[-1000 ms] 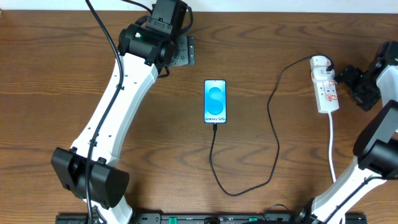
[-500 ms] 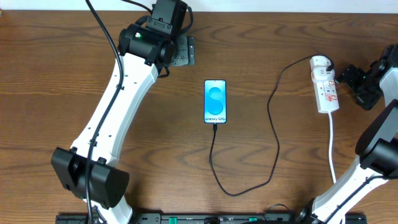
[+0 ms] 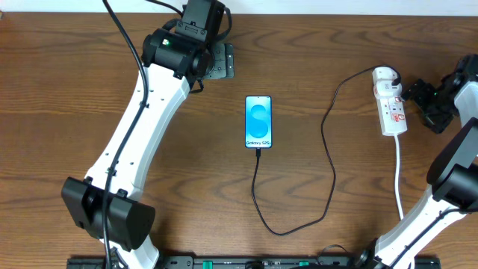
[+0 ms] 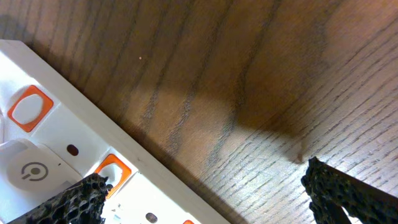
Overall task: Plug charger to phone and switch on socket
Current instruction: 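Position the right gripper over the power strip's orange switch, then press the orange switch down with the right gripper fingers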
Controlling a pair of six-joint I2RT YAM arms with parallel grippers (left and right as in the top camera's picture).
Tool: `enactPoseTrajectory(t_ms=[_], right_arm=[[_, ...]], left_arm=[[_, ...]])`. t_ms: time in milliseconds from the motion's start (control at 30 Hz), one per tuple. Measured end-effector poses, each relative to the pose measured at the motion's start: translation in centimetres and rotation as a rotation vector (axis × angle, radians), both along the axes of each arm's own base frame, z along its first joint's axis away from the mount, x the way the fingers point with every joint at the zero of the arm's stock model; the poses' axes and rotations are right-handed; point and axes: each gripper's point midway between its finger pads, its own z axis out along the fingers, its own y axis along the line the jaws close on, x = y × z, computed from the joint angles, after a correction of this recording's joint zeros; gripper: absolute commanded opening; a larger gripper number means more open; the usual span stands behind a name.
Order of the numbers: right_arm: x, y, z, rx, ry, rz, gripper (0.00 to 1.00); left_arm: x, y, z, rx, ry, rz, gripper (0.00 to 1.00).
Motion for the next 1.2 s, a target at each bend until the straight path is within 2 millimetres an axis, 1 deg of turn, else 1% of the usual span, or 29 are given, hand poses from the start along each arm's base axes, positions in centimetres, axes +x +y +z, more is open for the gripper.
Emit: enactPoseTrajectory(t_ms=[267,400,867,1000,1067,1200], right_arm=[[-0.01,-0.02,-0.15,0.000,0.002,0.000,0.99],[-0.05,0.00,-0.55,0.003,0.009,0.000,0.99],[-0.28,-0.03,-0.69,0.008,0.017,-0.003,0.99],[-0.01,-0.06,-0.65,0.012,0.004,-0.002,0.99],[0.15,-0.03,-0.63,0.015,-0.004,0.000,0.99],[0.24,0.06,-0.60,0.020,-0.009,0.001,0.99]], left_arm=[[0.00,-0.01,0.00,0.000,0.000,0.000,0.87],[0.00,0.00,0.00,0.000,0.000,0.000,0.87],[0.00,0.00,0.00,0.000,0.000,0.000,0.87],[0.00,0.00,0.00,0.000,0.000,0.000,0.87],[0.00,0.00,0.00,0.000,0.000,0.000,0.86],[0.00,0.00,0.00,0.000,0.000,0.000,0.87]])
